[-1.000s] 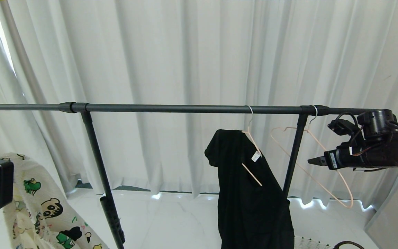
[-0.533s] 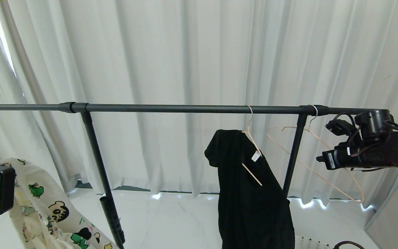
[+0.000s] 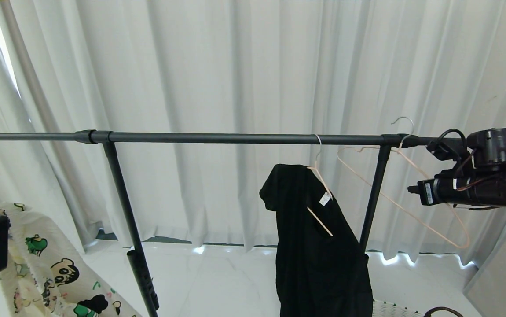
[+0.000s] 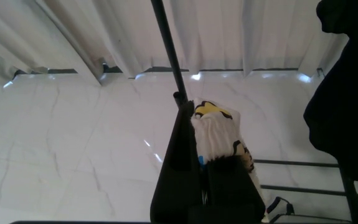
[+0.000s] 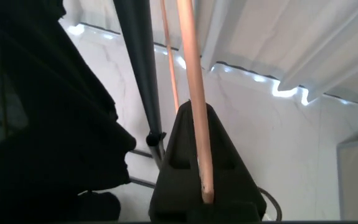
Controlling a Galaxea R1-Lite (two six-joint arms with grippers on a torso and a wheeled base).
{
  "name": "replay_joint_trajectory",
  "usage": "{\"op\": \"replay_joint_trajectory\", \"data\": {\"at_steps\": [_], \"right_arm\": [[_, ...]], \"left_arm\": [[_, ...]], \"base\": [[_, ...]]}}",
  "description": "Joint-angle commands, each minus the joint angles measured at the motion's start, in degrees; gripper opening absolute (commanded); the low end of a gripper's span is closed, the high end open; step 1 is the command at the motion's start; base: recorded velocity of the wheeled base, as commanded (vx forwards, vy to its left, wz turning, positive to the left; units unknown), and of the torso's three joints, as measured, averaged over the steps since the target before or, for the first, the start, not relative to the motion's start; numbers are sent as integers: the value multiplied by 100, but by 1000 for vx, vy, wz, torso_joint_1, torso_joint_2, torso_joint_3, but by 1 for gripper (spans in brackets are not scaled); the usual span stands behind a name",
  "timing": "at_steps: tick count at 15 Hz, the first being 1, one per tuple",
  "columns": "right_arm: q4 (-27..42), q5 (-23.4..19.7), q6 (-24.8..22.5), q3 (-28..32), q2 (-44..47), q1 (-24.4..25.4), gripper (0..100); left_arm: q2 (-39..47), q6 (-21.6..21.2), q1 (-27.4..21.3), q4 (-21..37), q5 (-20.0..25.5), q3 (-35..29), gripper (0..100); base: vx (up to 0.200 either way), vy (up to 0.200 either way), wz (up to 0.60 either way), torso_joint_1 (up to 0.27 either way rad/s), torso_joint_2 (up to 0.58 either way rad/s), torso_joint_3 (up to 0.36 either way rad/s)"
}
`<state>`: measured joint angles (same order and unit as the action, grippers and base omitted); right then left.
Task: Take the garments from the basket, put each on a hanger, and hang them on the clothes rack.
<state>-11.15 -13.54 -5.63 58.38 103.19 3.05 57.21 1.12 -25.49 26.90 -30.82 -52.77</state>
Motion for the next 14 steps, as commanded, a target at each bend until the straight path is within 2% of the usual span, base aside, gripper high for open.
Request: {"op": "replay_joint_trajectory", "data": {"at_steps": [1,6,8,14], "right_arm": [[-10,18,1,-301,-449,-41,0],[-10,141,-8,-1338,-1407,-349,0],[-10,581,-8,-1795,-1899,-454,0],[210,1073,-70,-2885,-3367,-393,0]], "left_arm": [[-70,2,9,-1,-3,13,0],[-35,-15,18,-10,-12,-5,0],[-52,-156,18,-19,-3,4,0],[1,-209,9,-520,32,417,0]], "base": [[0,0,0,0,0,0],[0,0,0,0,0,0],[0,0,0,0,0,0],[-200,0,0,0,2,5]]}}
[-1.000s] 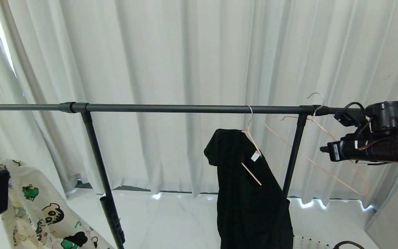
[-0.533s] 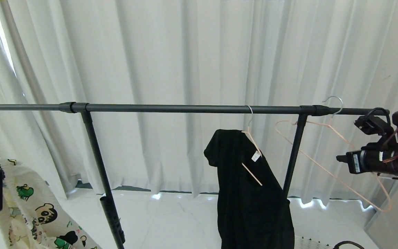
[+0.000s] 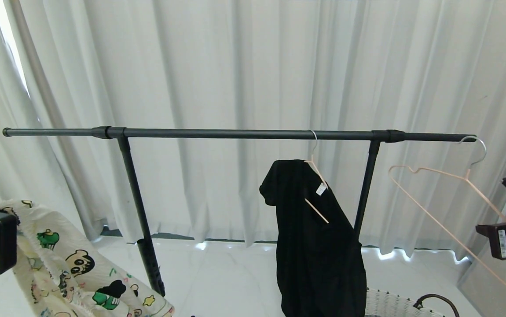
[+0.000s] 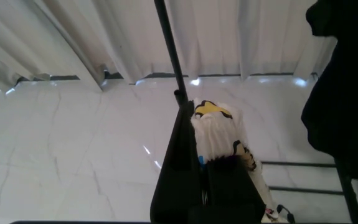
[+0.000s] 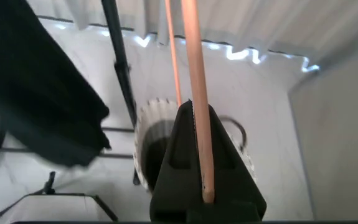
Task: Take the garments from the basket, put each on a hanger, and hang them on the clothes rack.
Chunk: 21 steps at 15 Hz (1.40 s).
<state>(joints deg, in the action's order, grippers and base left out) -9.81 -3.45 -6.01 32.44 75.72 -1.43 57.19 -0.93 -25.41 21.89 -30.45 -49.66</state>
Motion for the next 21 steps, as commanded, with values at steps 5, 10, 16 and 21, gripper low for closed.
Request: {"op": "replay_joint_trajectory", "data": {"at_steps": [5,10,16,21], "right_arm": [[1623,55,-128,-423,-2184,336,0],[2265,11,-120,-344,-3010,477,0],[2634,-244,-102,87,-3239,1101,0],[2634,-253,-76,280,-2825,2190,0]], "left_arm": [[-50,-197,-8,-344,4,370,0],[-190,-505,-8,-344,-5,739,0],[-287,-628,-17,-353,-5,809,0],[-287,-628,-17,-353,-5,809,0]], "base": [[-200,0,0,0,2,3],[-40,0,0,0,0,0],[0,167,0,4,4,4],[0,200,0,0,3,2]]}}
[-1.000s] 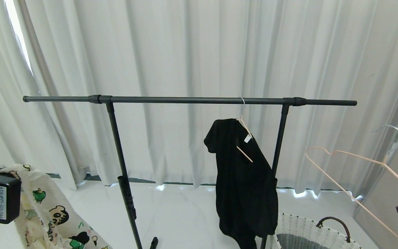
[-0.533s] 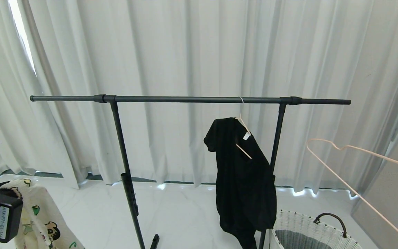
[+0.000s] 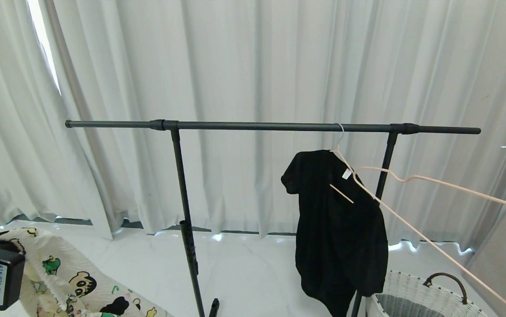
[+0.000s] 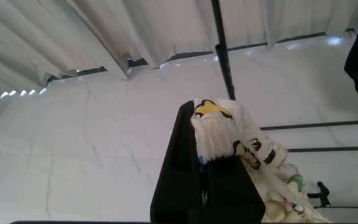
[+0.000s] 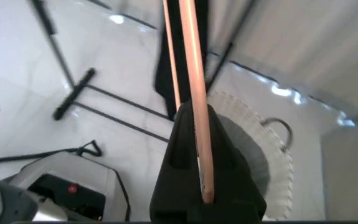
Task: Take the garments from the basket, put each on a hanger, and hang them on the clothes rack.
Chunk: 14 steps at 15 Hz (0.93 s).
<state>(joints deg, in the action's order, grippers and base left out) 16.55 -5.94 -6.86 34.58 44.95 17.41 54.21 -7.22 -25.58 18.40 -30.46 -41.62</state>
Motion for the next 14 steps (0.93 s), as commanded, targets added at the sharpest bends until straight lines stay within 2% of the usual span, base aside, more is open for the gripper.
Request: {"op": "replay_joint_trajectory", "data": {"at_steps": [1,3,5,6,8,9,11,12,14], "right_arm": [[-47,-83,115,119,436,746,0],[-443,-224,511,92,770,1476,0],[-952,-215,950,84,1183,2223,0],[-1155,-215,1161,84,1394,2539,0],[-1374,-206,1407,101,1658,2970,0],[-1392,-206,1451,119,1746,3137,0],[-1392,-206,1636,171,1816,3506,0],[-1392,-215,1785,215,1833,3656,0],[-1541,-206,2031,251,1886,3972,0]], "left_arm": [[2,-8,-53,6,-3,22,0],[-25,-8,-475,6,-3,66,0],[19,-8,-1107,6,-3,154,0],[142,10,-1239,-3,-3,145,0],[635,150,-1230,-301,-3,57,0],[1012,440,-1169,-592,-30,-57,0],[1751,1126,-914,-697,-118,-575,0],[2032,1284,-844,-697,-162,-830,0],[2445,1311,-624,-697,-153,-1270,0]], "base": [[0,0,0,0,0,0],[0,0,0,0,0,0],[0,0,0,0,0,0],[0,0,0,0,0,0],[0,0,0,0,0,0],[0,0,0,0,0,0],[0,0,0,0,0,0],[0,0,0,0,0,0],[0,0,0,0,0,0]]}}
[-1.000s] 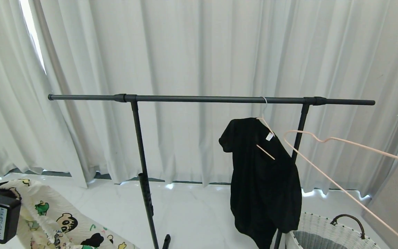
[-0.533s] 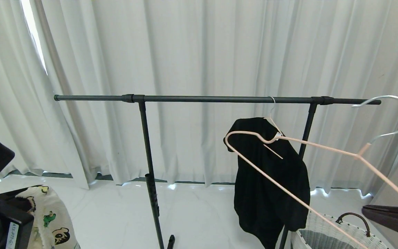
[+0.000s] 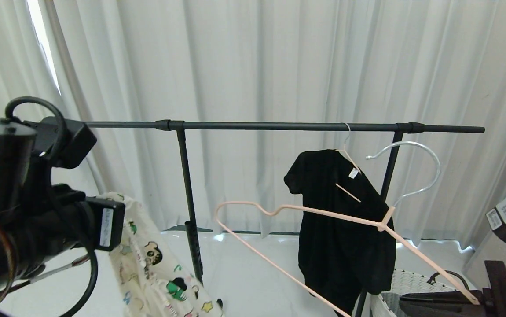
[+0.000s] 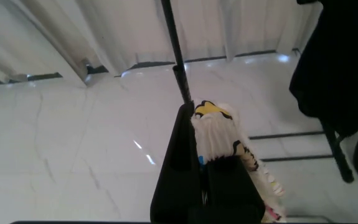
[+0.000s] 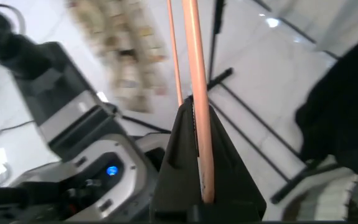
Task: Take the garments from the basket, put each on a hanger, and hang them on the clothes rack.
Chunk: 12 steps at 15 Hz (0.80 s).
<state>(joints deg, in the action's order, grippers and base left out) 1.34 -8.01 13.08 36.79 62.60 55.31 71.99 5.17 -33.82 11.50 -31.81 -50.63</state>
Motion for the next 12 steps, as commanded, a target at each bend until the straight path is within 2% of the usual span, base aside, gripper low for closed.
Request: {"op": "replay_joint_trajectory", "data": {"at_steps": [1,5,10,12], "right_arm": [[-196,1,177,30,191,349,0],[-723,10,318,65,631,578,0],[-1118,27,344,109,1246,578,0],[-1277,27,344,197,1431,578,0]], "left_arm": [[879,142,253,-16,-19,-589,0],[1520,889,270,-7,-36,-1318,0],[1555,1030,262,-16,-45,-1424,0],[1634,1118,253,-7,-194,-1415,0]], "base": [[0,0,0,0,0,0],[0,0,0,0,0,0],[0,0,0,0,0,0],[0,0,0,0,0,0]]}}
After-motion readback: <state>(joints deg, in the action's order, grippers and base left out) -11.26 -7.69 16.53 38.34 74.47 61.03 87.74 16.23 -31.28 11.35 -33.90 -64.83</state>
